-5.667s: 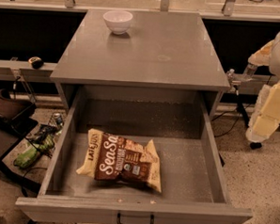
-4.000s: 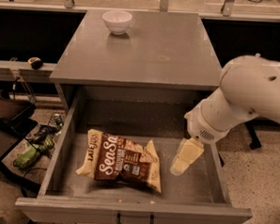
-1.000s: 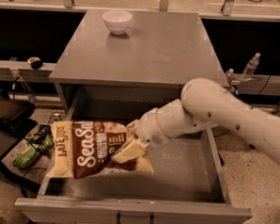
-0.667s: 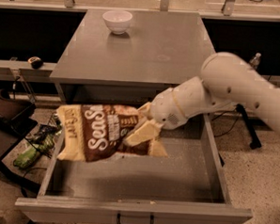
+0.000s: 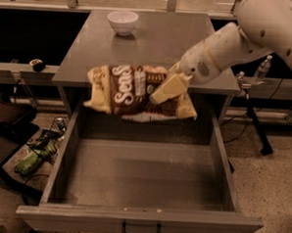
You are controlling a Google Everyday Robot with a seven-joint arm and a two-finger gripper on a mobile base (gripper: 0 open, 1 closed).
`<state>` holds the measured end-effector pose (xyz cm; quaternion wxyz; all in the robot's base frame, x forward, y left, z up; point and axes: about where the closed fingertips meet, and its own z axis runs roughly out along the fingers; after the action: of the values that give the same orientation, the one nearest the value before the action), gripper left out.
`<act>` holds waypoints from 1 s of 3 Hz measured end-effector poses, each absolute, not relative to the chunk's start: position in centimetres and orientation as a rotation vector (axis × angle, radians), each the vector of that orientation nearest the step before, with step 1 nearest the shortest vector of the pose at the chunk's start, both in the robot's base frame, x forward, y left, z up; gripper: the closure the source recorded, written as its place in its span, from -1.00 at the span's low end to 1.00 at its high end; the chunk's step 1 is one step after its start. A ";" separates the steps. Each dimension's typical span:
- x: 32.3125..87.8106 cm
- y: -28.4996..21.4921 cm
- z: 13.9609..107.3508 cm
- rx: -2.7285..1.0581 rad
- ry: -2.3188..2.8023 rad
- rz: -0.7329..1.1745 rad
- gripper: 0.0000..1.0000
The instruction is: Pick brown chip bag from top drawer and place on counter
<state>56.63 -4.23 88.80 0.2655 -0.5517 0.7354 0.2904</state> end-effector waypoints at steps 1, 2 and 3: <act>62.7 -6.5 93.0 -1.297 2.086 0.650 1.00; 68.2 -8.6 95.4 -1.077 2.181 0.519 1.00; 72.7 -9.2 94.2 -0.927 2.262 0.425 1.00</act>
Offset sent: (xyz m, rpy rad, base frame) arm 0.1806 -0.0830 0.1031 -0.0841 -0.0774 -0.6751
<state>72.69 -9.17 94.18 0.3244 -0.3534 0.8623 0.1621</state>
